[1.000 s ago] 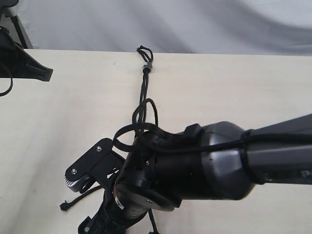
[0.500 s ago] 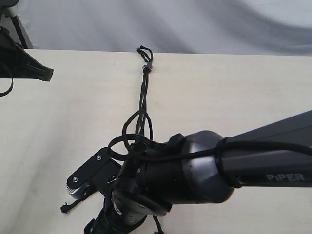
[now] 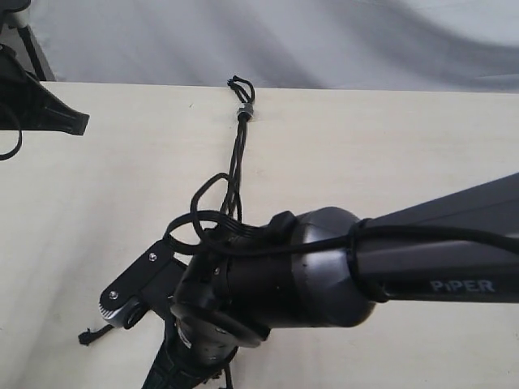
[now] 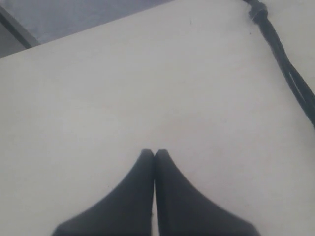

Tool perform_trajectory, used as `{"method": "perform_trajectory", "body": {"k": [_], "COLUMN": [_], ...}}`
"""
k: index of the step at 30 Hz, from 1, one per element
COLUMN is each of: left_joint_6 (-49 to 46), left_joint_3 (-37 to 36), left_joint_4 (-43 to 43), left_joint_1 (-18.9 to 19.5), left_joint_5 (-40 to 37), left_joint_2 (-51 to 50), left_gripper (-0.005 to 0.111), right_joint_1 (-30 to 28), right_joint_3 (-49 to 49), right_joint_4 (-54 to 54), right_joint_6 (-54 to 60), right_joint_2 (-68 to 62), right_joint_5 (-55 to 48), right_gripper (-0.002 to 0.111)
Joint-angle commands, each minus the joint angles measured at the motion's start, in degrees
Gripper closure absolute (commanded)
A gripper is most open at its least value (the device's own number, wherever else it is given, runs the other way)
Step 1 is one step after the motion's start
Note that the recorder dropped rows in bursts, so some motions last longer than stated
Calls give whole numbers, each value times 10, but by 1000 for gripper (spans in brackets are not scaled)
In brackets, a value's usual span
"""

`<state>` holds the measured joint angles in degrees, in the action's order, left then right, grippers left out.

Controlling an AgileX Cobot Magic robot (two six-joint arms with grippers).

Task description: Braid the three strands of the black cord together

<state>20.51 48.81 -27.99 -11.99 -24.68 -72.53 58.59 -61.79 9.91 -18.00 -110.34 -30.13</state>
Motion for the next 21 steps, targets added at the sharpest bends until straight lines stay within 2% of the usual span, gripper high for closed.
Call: {"method": "perform_trajectory", "body": {"k": [1,13,17,21], "left_joint_6": [2,2,2,2], "left_joint_3": [-3,-4,-4,-4], "left_joint_4": [2,2,2,2], "left_joint_1": [1,1,1,1], "left_joint_5": [5,7,7,7], "left_joint_2": [5,5,5,5], "left_gripper": [107,107,107,107], "right_joint_1": [2,-12,-39,-73], "right_joint_3": [-31,-61,-61,-61], "right_joint_4": [11,15,-27,-116], "right_joint_6": [64,120,159,267], "right_joint_2": [1,1,4,18], "right_joint_5": [-34,-129,-139,-132], "right_gripper": [106,108,109,109]}}
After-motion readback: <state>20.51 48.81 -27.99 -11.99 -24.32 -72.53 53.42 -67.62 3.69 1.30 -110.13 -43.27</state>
